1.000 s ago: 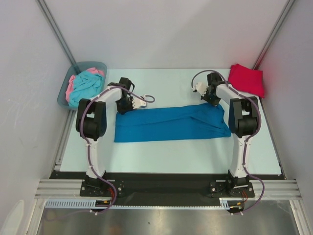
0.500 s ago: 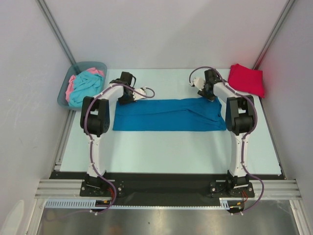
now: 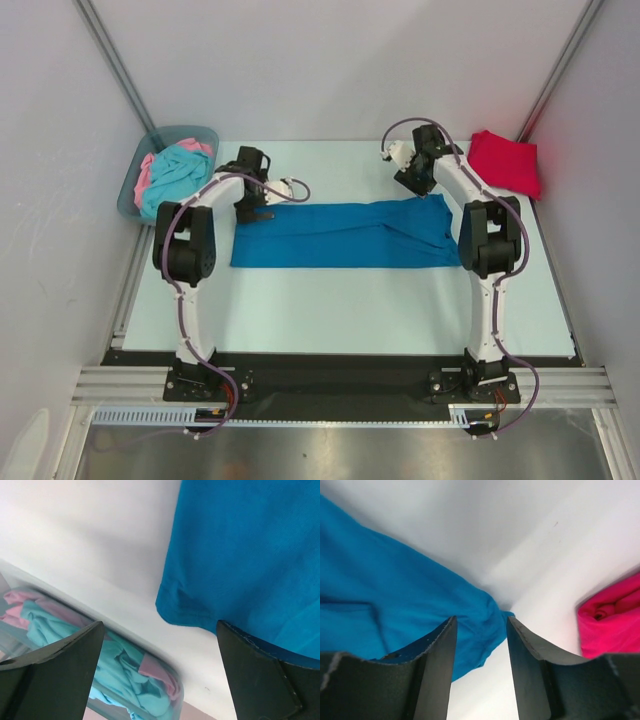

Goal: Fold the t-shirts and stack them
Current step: Fold the tshirt

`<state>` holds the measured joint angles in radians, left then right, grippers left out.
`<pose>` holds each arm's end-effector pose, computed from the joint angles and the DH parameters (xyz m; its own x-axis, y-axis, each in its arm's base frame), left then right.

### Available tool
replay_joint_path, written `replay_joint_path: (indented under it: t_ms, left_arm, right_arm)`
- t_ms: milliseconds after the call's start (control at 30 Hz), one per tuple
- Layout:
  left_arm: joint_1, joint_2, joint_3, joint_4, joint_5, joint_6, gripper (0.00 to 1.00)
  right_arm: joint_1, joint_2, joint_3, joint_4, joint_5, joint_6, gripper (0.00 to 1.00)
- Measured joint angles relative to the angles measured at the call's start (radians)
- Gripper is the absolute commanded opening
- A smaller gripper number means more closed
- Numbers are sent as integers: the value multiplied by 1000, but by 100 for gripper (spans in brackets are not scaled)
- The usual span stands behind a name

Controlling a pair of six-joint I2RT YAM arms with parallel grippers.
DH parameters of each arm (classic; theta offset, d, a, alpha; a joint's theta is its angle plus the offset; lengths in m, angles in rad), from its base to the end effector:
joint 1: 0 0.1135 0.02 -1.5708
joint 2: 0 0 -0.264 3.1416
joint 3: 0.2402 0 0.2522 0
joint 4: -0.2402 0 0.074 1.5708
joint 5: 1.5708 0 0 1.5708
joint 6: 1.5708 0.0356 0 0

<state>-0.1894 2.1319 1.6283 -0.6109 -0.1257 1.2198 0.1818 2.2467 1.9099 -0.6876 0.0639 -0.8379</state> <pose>0.4449 -0.0807 0.1732 -0.1787 0.9828 -0.0458 0.8735 0.1799 0.4525 0.4854 0.0869 0.2016 -0.4524 -0.8373 -0.3071 -0.7234 0.5459 -0.4227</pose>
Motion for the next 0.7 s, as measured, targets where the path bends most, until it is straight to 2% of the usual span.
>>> replay_joint_path:
  t_ms: [100, 200, 267, 400, 700]
  left_arm:
    - [1, -12, 0, -2, 0, -8, 100]
    - [1, -14, 0, -3, 2, -18, 100]
    - [0, -15, -3, -3, 4, -26, 100]
    - [-6, -21, -26, -1, 5, -40, 100]
    - [-25, -58, -87, 3, 1, -43, 100]
  right_arm:
    - [6, -28, 23, -49, -47, 36, 45]
    - [8, -48, 31, -110, -104, 56, 36]
    - [8, -49, 32, -159, -149, 61, 34]
    - [8, -49, 12, -235, -222, 66, 35]
    - [11, -48, -19, -258, -305, 86, 41]
